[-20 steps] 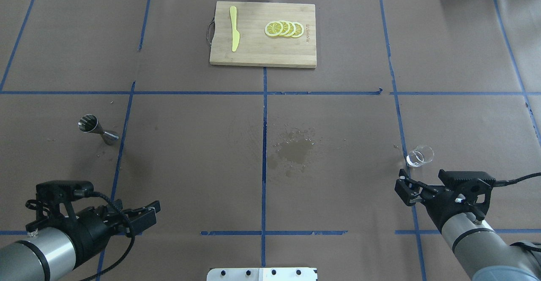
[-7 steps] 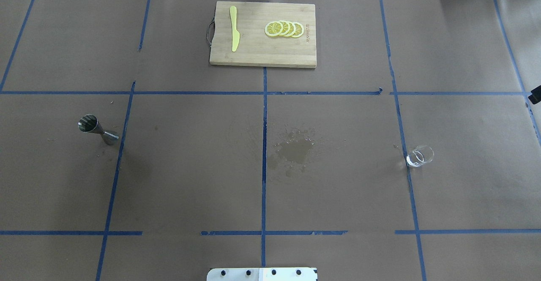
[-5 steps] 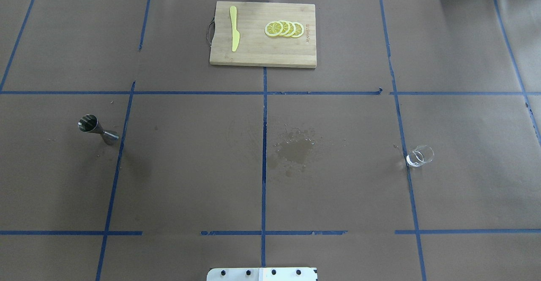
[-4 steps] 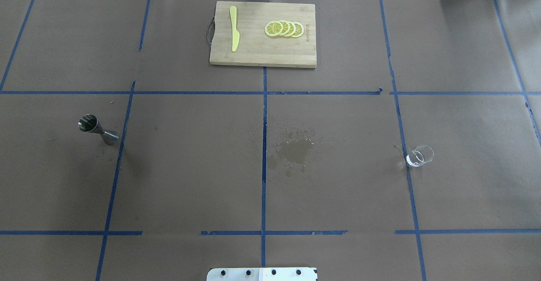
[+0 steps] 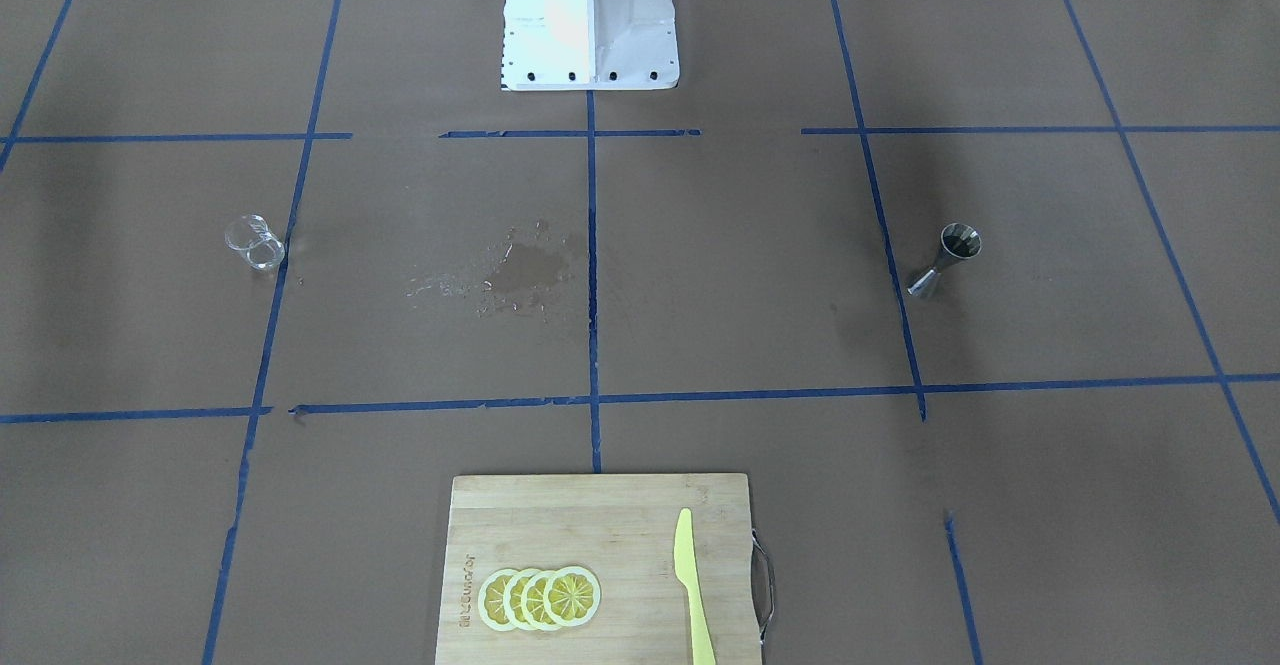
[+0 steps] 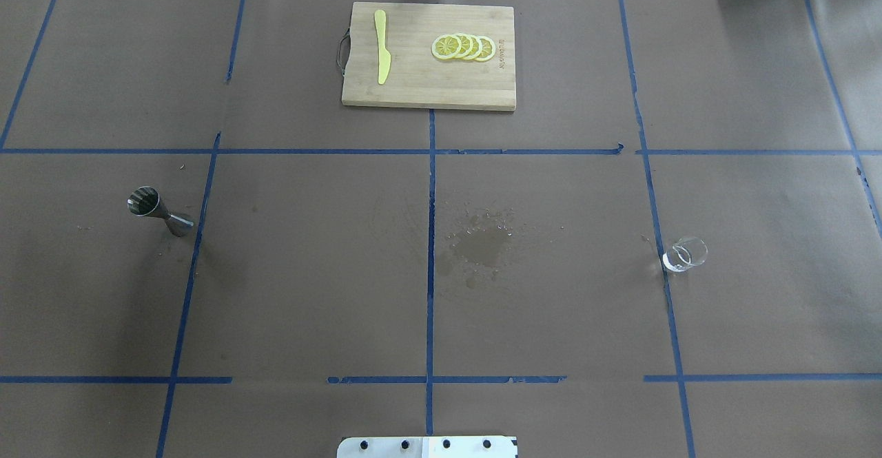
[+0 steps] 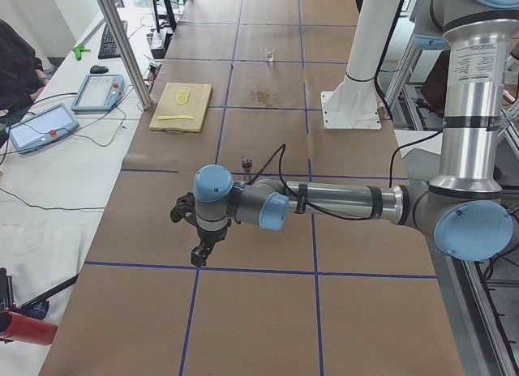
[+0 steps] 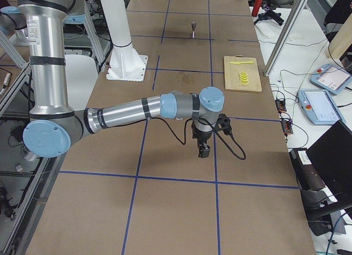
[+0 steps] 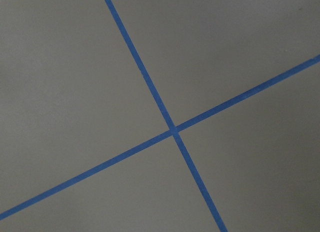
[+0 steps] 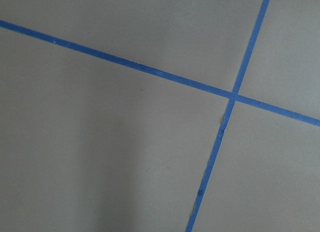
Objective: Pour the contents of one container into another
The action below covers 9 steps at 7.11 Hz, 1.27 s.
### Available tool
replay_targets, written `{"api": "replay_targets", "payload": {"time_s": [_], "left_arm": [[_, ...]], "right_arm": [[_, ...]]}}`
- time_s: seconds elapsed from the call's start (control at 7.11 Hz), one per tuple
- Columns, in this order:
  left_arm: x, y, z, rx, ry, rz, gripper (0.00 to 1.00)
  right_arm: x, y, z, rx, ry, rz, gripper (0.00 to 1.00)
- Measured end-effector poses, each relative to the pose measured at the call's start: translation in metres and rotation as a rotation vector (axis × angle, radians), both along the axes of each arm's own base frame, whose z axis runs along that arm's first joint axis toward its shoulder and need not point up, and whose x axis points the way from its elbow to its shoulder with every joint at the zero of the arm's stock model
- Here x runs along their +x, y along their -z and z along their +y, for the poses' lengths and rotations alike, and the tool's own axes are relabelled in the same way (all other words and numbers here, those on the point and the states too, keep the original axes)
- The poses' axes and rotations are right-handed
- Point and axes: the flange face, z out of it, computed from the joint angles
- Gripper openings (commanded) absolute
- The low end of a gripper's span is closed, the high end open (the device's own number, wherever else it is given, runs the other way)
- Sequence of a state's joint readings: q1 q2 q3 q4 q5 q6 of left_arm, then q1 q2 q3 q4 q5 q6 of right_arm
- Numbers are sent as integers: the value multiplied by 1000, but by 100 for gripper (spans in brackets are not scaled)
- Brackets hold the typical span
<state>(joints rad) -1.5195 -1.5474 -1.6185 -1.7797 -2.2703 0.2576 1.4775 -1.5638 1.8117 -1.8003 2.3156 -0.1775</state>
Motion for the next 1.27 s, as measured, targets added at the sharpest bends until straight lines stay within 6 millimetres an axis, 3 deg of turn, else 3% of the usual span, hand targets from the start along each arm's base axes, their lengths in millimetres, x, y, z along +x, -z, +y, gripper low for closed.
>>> {"api": "replay_targets", "payload": {"time_s": [0.56, 0.84, 1.27], "left_arm": [[-1, -9, 10, -19, 2, 2, 100], [-1, -8, 10, -18, 4, 3, 100], [-1, 0, 12, -89, 103, 23, 100]], "right_arm": [[22, -91, 33, -99, -92, -66, 100], [30, -101, 35, -118, -153, -87, 100], [32, -91, 31, -162, -221, -136, 100]]}}
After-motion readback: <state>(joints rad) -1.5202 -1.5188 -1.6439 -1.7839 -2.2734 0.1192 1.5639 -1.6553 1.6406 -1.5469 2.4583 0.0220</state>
